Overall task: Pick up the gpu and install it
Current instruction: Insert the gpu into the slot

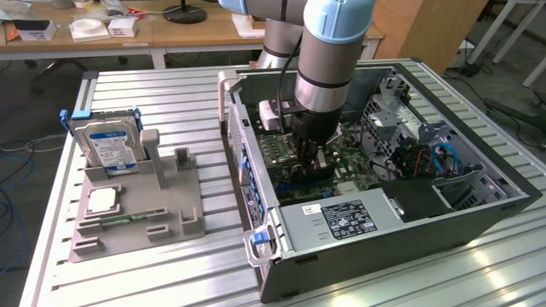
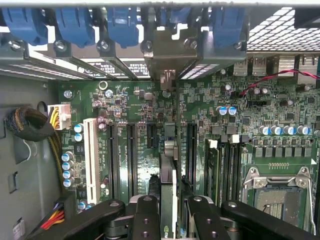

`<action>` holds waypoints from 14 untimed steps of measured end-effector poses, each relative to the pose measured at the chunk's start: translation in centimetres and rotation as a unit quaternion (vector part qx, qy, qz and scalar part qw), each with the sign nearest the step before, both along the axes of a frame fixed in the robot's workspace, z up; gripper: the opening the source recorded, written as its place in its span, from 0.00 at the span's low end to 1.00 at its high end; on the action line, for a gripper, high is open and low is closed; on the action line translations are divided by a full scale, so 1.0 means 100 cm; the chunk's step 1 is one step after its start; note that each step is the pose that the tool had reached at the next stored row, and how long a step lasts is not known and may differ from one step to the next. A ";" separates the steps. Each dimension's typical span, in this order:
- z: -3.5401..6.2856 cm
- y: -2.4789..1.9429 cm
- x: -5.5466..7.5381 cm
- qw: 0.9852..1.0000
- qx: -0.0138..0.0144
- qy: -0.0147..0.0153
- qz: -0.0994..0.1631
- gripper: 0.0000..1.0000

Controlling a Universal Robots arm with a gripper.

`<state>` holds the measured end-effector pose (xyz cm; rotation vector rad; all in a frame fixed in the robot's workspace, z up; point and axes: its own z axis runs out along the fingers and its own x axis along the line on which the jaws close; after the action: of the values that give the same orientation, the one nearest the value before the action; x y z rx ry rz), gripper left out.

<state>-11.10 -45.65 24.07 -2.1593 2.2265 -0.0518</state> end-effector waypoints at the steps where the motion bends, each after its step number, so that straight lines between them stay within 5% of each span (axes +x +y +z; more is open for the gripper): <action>1: 0.0000 0.0000 0.000 1.000 0.000 0.000 0.000 0.26; 14: -0.0006 0.0000 -0.002 1.000 0.000 0.000 0.000 0.26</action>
<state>-11.27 -45.66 24.01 -2.1593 2.2262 -0.0521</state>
